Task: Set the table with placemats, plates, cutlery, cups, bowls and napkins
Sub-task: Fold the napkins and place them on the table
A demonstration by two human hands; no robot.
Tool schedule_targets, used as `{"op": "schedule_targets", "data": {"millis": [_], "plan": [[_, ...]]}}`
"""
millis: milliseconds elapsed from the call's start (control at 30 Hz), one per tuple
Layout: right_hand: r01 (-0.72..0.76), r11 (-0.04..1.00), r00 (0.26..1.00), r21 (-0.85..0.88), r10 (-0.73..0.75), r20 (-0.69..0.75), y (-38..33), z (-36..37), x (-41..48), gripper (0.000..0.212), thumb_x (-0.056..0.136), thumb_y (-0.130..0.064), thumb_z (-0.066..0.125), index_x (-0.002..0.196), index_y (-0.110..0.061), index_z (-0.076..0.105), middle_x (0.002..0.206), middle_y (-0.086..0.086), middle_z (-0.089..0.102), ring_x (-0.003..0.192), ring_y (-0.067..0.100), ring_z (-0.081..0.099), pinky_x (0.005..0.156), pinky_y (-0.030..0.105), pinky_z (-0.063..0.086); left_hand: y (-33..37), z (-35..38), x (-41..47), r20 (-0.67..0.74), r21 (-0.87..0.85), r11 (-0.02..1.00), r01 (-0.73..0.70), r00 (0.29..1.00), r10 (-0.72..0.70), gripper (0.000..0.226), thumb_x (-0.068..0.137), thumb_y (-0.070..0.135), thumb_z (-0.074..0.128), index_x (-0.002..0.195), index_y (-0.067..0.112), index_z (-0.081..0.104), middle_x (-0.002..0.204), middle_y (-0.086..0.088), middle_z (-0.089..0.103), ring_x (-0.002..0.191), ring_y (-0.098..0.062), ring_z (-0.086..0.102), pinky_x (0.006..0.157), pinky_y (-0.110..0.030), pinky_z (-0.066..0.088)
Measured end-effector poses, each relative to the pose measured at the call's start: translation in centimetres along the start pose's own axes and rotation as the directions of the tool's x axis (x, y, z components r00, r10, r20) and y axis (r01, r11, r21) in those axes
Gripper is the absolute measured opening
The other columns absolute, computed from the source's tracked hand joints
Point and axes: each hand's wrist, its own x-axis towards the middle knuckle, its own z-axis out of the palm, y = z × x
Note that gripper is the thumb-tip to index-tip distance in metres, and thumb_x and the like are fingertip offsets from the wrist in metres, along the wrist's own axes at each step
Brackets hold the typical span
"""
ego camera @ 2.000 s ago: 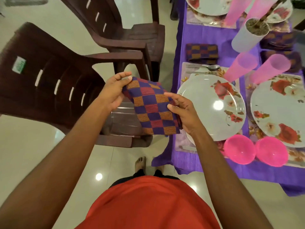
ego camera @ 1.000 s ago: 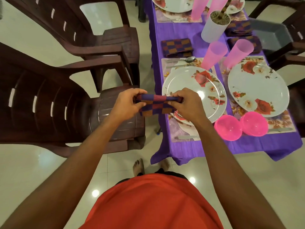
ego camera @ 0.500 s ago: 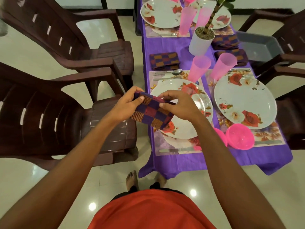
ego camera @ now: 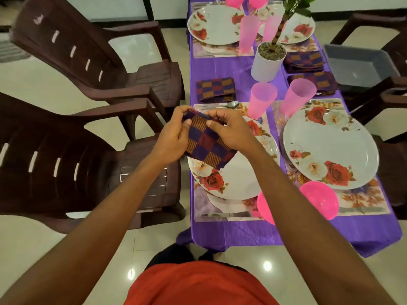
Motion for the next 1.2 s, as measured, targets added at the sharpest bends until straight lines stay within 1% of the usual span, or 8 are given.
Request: {"op": "schedule_targets", "data": {"millis": [133, 333, 433, 567, 700, 900, 1033, 1200], "plan": [[-0.053, 0.998, 0.999, 0.026, 0.053, -0.01, 0.3, -0.5, 0.6, 0.025, 0.099, -0.015, 0.061, 0.122, -0.016, 0.07, 0.107, -0.005, 0.072, 0.096, 0.007, 0.066, 0.076, 0.017, 0.054, -0.1, 0.0, -0.4, 0.035, -0.163, 0.98, 0.113, 0.993, -0.109, 0.039, 0.105, 0.002, 0.035, 0.139, 0.02, 0.038, 0.122, 0.011, 0.055, 0.112, 0.0, 0.06, 0.083, -0.018, 0.054], [-0.098, 0.99, 0.995, 0.097, 0.1, -0.013, 0.6, -0.8, 1.4, 0.028, 0.101, -0.015, 0.059, 0.128, -0.017, 0.067, 0.111, -0.007, 0.071, 0.1, 0.007, 0.066, 0.071, 0.015, 0.054, -0.7, -1.2, 1.2, 0.216, -0.285, 0.84, 0.461, 0.885, -0.412, 0.042, 0.1, -0.001, 0.037, 0.123, 0.032, 0.05, 0.115, 0.003, 0.065, 0.104, -0.01, 0.066, 0.081, -0.026, 0.053], [-0.116, 0.986, 0.993, 0.121, 0.114, 0.024, 0.6, -0.7, 1.8, 0.031, 0.101, -0.014, 0.058, 0.131, -0.019, 0.065, 0.116, -0.006, 0.07, 0.105, 0.01, 0.066, 0.074, 0.017, 0.055, -1.3, -1.6, 2.2, 0.251, -0.293, 0.799, 0.525, 0.849, -0.465, 0.033, 0.099, 0.004, 0.036, 0.117, 0.026, 0.054, 0.108, -0.001, 0.065, 0.102, -0.017, 0.063, 0.082, -0.032, 0.048], [-0.166, 0.978, 0.984, 0.126, 0.156, 0.086, 0.5, -0.8, 2.8, 0.031, 0.102, -0.018, 0.057, 0.132, -0.023, 0.064, 0.112, -0.011, 0.071, 0.1, 0.008, 0.066, 0.077, 0.018, 0.054, -1.5, -2.4, 3.6, 0.25, -0.252, 0.835, 0.489, 0.867, -0.431, 0.033, 0.094, 0.001, 0.04, 0.114, 0.02, 0.058, 0.106, -0.005, 0.066, 0.096, -0.019, 0.062, 0.073, -0.028, 0.049], [-0.155, 0.984, 0.986, 0.085, 0.148, 0.081, 1.0, -0.3, 3.6, 0.032, 0.104, -0.021, 0.054, 0.134, -0.022, 0.062, 0.117, -0.007, 0.07, 0.102, 0.008, 0.064, 0.078, 0.02, 0.05, -1.7, -3.0, 4.4, 0.177, -0.247, 0.899, 0.362, 0.929, -0.326, 0.026, 0.099, 0.008, 0.054, 0.117, 0.026, 0.052, 0.109, -0.006, 0.065, 0.1, -0.019, 0.069, 0.083, -0.036, 0.06], [0.008, 0.989, 1.0, 0.149, -0.009, 0.009, 1.7, 0.3, 3.6, 0.052, 0.101, -0.01, 0.055, 0.146, -0.034, 0.043, 0.143, -0.006, 0.056, 0.128, 0.011, 0.054, 0.096, 0.028, 0.055, -2.4, -3.9, 5.3, 0.137, 0.126, 0.991, 0.046, 0.989, -0.064, 0.014, 0.095, 0.022, 0.065, 0.102, 0.014, 0.057, 0.099, -0.001, 0.067, 0.091, -0.014, 0.069, 0.072, -0.026, 0.06], [0.074, 0.997, 0.996, -0.03, -0.073, 0.048, 1.6, -0.3, 3.9, 0.033, 0.096, -0.01, 0.061, 0.127, -0.021, 0.059, 0.123, -0.008, 0.062, 0.111, 0.008, 0.058, 0.086, 0.017, 0.052, -2.1, -4.5, 5.9, 0.188, 0.161, 0.983, 0.083, 0.976, -0.113, 0.012, 0.095, 0.018, 0.065, 0.101, 0.01, 0.059, 0.101, 0.001, 0.067, 0.092, -0.014, 0.069, 0.073, -0.027, 0.061], [0.108, 0.931, 0.977, -0.348, -0.036, 0.208, 1.1, -2.4, 4.6, 0.016, 0.089, -0.021, 0.072, 0.103, -0.015, 0.071, 0.101, -0.001, 0.071, 0.092, 0.018, 0.065, 0.082, 0.037, 0.059, -1.9, -4.6, 6.4, 0.26, 0.181, 0.977, 0.109, 0.953, -0.154, 0.008, 0.094, 0.014, 0.065, 0.099, 0.01, 0.06, 0.105, -0.003, 0.068, 0.097, -0.016, 0.068, 0.079, -0.041, 0.061]]}}
